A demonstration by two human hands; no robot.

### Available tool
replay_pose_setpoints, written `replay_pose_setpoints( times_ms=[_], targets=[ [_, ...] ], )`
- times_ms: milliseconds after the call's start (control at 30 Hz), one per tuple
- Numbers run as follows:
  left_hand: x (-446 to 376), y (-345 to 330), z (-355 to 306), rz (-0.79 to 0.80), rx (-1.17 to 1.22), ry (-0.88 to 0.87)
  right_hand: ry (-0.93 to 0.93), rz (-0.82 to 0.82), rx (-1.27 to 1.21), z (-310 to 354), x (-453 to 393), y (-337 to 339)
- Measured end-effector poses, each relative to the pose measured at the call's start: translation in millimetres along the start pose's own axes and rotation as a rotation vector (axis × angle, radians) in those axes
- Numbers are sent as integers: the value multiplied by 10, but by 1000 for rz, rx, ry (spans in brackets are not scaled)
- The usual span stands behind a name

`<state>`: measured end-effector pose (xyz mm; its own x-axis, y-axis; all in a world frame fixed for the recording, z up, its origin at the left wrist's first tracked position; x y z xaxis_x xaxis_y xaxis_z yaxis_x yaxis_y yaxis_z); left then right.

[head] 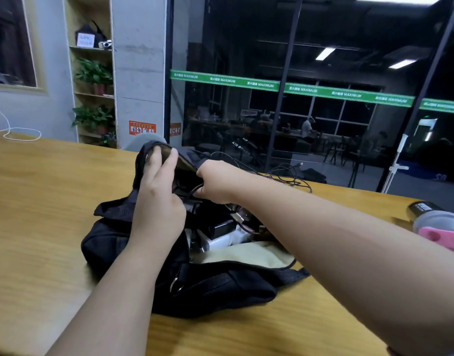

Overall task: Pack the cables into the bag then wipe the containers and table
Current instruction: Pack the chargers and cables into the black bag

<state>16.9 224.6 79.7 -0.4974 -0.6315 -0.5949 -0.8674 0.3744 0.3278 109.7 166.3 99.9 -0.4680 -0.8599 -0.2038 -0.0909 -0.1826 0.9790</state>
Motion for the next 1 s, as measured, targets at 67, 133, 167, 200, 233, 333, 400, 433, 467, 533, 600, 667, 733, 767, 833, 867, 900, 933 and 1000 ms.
replay_pose_setpoints(
  times_ms=[67, 133, 167, 200, 233, 333, 400, 433, 467, 533, 600, 667, 733, 767, 833, 867, 900, 933, 1000],
  targets=[
    [-1, -30, -52, 10, 14, -78, -32, -118, -107, -32, -80, -12],
    [-1, -65, -76, 28, 19, -127, -20, -232, -160, -19, -103, 5],
    [-1, -83, -72, 41, 17, -127, 7, -240, -156, -7, -111, -14],
    [-2, -96, -54, 53, 18, -109, 27, -212, -140, -1, -115, -55],
    [-5, -98, -29, 57, 25, -80, 56, -175, -102, 11, -102, -87],
    [-13, -62, 10, 35, 37, -28, 151, -120, 9, 17, 26, -87],
    [-11, -53, 3, 34, 32, -31, 210, -133, 22, 22, 192, -9],
    [-5, -54, -2, 37, 28, -34, 215, -127, 8, -1, 285, 29],
    [3, -61, -8, 42, 28, -39, 207, -116, 7, -37, 383, 69],
    [25, -89, -26, 64, 45, -54, 173, -93, 53, -150, 569, 136],
    [49, -133, -51, 111, 86, -83, 113, -58, 73, -280, 727, 152],
    [95, -206, -99, 192, 106, -123, 67, -40, 70, -406, 903, 159],
    [179, -320, -168, 307, 111, -153, 29, -27, 68, -528, 1124, 153],
    [235, -388, -216, 367, 101, -175, 9, -23, 62, -581, 1241, 145],
    [357, -535, -307, 450, -9, -238, -38, -9, 48, -699, 1468, 93],
    [411, -604, -337, 473, -90, -270, -67, 8, 41, -770, 1580, 51],
    [454, -664, -352, 494, -169, -284, -97, 25, 27, -831, 1699, 14],
    [489, -731, -333, 519, -251, -278, -130, 43, 6, -897, 1824, -18],
    [545, -833, -277, 537, -434, -280, -196, 83, -34, -1019, 2066, -68]
  ],
)
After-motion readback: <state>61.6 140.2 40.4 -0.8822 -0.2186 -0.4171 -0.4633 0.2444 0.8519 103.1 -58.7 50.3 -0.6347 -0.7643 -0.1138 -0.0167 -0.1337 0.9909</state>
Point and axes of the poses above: each hand's wrist, its own x-axis away from the middle knuckle, its own y-axis out of the back of the hand, z = x × y, the point moved 9 cm from there along -x, towards the middle knuckle, and after that the axes turned 12 degrees about y, right-handed, at the moved point
